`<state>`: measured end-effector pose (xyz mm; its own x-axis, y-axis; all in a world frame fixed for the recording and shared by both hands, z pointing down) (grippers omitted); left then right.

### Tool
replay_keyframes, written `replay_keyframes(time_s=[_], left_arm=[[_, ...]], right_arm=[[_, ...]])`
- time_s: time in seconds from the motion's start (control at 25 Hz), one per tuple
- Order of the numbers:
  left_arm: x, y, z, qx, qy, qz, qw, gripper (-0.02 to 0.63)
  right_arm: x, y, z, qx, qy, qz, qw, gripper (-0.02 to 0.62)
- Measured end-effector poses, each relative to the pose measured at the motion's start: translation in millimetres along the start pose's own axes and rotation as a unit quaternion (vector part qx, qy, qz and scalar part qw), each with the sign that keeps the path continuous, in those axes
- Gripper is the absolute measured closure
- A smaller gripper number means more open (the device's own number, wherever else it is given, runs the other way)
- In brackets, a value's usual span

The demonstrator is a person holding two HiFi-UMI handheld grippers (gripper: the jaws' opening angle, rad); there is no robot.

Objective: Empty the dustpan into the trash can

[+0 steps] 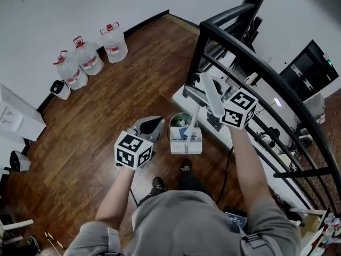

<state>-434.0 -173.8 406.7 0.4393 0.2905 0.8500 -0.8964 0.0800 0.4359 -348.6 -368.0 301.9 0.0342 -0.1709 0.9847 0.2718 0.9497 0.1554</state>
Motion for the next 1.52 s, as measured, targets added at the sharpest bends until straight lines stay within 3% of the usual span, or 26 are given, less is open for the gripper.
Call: replay_keyframes(time_s=[0.16,0.4,0.56,0.72,1.12,1.52], left_arm=[[-24.6,15.8,48.5,-0.013,0.0,0.011,0.9998,0.601],[-81.6,20.3,129.8,-0.042,-0.005,0.007,0.9991,0.601],[-95.9,39.0,154.3,-0.07,-0.013,-0.008,0.9974,0.601],[-105.1,79.5,174.4,-0.074,-0.011,-0.022,0.9969,0.601],[-135.0,152.6,205.3,-0.053,-0.003,-0.042,0.9977,0.601],[-142.4,195.6,199.6,-0.066,0.0,-0.057,0.9962,0.601]], right_arm=[[8.2,-60.2,23.2,-0.002,-0.036,0.027,0.999,0.407],[13.8,-165.5,52.1,0.005,-0.028,0.063,0.998,0.41],[28.9,-207.0,86.8,0.0,-0.024,0.085,0.996,0.411],[48.5,-245.6,135.7,0.013,-0.017,0.1,0.995,0.413],[95.1,-310.2,245.9,0.039,0.045,0.132,0.99,0.414],[124.0,-324.4,297.4,0.042,0.078,0.144,0.986,0.414]])
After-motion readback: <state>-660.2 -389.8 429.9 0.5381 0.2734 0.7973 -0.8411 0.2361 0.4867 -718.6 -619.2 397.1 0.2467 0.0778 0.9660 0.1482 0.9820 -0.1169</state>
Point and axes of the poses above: the fingertips, and each gripper's own axes: z forward along the fingers, y to its left, x out of its underside, the point moved 8 cm from there along -z, backward along the fingers, and after that the axes turned 15 degrees about -z, right-handed, at the moved point
